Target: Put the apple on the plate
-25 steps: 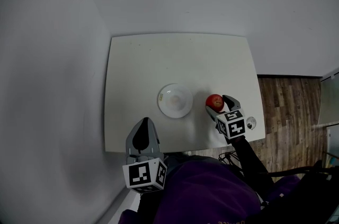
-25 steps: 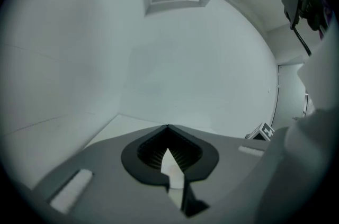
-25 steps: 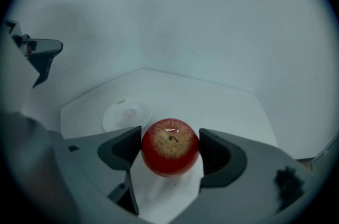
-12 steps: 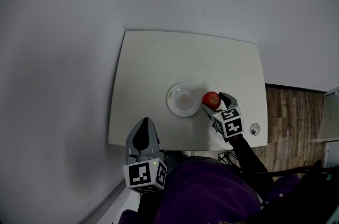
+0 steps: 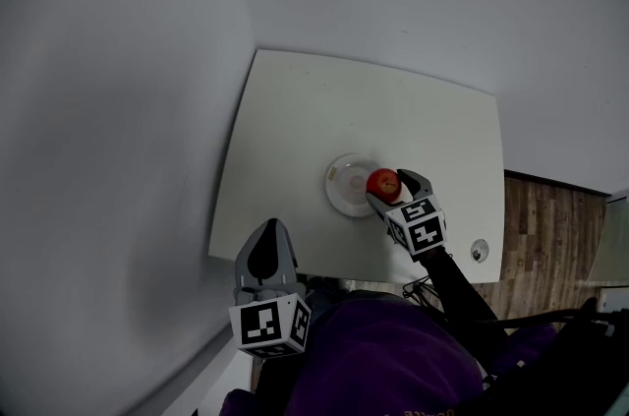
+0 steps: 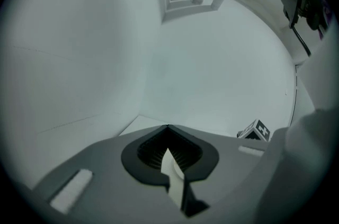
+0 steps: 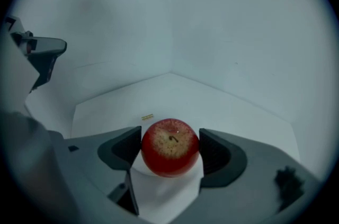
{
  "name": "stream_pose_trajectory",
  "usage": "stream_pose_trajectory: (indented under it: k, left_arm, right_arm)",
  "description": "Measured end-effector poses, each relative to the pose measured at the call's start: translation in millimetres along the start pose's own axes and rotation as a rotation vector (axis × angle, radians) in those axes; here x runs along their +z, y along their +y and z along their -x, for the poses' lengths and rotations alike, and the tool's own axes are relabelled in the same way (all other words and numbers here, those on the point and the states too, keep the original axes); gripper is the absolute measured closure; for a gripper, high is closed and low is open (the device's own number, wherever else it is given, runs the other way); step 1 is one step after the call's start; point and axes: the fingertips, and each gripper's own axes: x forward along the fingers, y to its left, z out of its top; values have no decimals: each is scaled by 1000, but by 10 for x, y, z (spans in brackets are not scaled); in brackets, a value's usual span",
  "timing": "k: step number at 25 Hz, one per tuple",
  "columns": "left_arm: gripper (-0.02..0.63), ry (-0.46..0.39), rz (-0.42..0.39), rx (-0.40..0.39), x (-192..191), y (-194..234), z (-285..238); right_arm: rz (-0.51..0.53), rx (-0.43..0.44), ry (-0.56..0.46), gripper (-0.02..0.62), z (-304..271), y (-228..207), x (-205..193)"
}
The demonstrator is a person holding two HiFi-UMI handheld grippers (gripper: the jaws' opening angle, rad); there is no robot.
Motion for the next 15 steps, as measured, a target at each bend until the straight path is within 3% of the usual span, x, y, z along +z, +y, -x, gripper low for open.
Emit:
stream_pose_trajectory:
  k: [15]
  left_arm:
    - [598,-2,10,56,32,167,101]
  right_arm:
    - [70,87,28,252,-256,342,102]
